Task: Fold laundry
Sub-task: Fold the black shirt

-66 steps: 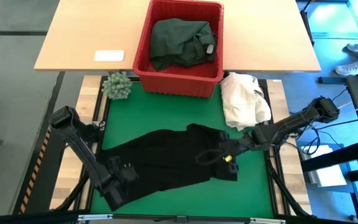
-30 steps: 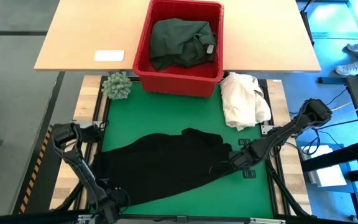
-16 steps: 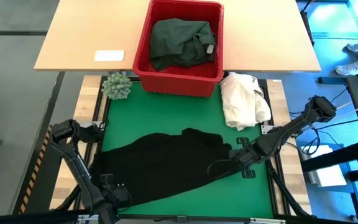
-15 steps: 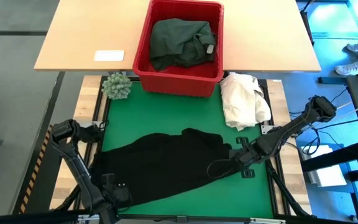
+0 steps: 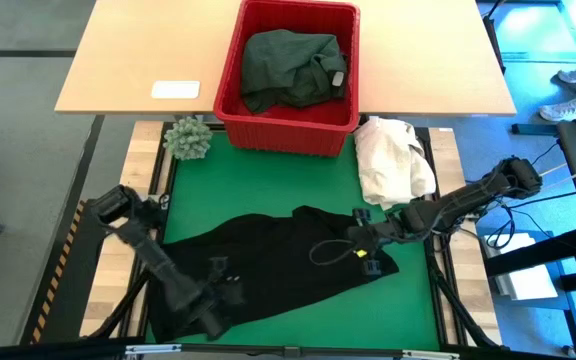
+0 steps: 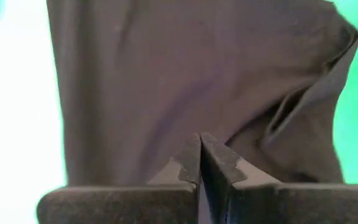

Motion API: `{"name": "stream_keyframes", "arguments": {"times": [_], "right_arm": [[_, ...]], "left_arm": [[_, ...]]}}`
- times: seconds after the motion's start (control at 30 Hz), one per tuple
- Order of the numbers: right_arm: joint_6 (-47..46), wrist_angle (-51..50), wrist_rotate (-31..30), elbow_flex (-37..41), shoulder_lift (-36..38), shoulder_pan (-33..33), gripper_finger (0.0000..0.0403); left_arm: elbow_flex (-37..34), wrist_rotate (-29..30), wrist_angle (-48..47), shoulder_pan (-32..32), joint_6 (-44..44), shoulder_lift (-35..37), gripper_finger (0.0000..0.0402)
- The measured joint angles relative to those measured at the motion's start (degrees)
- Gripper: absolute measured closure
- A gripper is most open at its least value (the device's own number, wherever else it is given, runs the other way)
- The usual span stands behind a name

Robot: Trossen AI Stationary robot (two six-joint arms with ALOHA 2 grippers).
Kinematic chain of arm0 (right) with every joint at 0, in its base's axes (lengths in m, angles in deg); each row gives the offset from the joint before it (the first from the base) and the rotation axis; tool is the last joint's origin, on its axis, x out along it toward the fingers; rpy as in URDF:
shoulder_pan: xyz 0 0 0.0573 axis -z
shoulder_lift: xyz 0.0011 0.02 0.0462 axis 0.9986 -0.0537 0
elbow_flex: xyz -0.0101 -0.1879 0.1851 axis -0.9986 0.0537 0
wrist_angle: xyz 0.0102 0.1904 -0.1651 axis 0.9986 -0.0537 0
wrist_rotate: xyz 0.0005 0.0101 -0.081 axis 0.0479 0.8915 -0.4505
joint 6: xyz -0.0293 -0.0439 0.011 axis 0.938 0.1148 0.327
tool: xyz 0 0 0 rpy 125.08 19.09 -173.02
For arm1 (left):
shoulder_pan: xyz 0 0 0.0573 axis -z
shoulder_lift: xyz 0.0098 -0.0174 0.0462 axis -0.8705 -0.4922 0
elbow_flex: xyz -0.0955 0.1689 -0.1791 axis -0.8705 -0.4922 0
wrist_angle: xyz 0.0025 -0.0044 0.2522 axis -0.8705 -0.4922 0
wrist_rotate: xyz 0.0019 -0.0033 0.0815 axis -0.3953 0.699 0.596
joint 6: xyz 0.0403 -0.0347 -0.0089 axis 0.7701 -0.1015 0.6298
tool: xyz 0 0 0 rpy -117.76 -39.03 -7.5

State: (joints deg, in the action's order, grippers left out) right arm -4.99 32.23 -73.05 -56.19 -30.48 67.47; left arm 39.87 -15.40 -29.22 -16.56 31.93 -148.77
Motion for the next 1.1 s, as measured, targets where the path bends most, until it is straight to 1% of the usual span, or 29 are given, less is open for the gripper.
{"name": "stream_keyframes", "arguments": {"times": [0.1,0.27,0.4,0.5,0.63,0.7,0.83,0.9,0.93,1.07,1.1], "right_arm": [[1.6,0.3,0.3,0.0,-1.7,3.4,0.0391],[5.5,1.2,0.2,0.0,-6.9,8.3,0.0391],[8.3,5.8,0.8,0.0,-11.8,11.4,0.0391],[9.0,7.0,-0.8,0.0,-14.3,13.8,0.0391],[8.5,6.7,-8.5,0.0,-15.4,17.8,0.0391],[7.9,6.6,-11.1,0.0,-15.3,19.8,0.0391],[7.8,7.0,-12.4,0.0,-15.0,23.8,0.0391],[8.4,6.9,-11.6,0.0,-15.0,25.2,0.0391],[8.9,6.9,-9.9,0.0,-15.0,25.7,0.0391],[10.1,8.3,0.5,0.0,-12.8,24.8,0.0391],[10.2,9.1,2.1,0.0,-12.2,24.1,0.0391]], "left_arm": [[-0.5,-0.2,3.9,-4.9,5.3,0.0,0.0280],[-2.3,-1.4,10.3,-9.5,11.8,0.0,0.0280],[-5.1,-4.5,14.5,-11.6,12.0,0.0,0.0280],[-7.4,-8.0,17.7,-11.7,11.8,0.0,0.0280],[-9.1,-12.8,19.7,-10.2,11.5,0.0,0.0280],[-9.2,-14.4,19.7,-9.5,10.9,-0.3,0.0280],[-9.2,-15.8,20.1,-7.8,10.3,-0.3,0.0280],[-9.2,-16.0,20.2,-7.4,10.1,-0.3,0.0280],[-9.2,-15.9,20.2,-7.2,10.1,-0.3,0.0280],[-9.2,-14.0,20.2,-7.0,10.1,-0.3,0.0280],[-9.2,-13.8,20.2,-7.0,10.1,-0.3,0.0280]]}}
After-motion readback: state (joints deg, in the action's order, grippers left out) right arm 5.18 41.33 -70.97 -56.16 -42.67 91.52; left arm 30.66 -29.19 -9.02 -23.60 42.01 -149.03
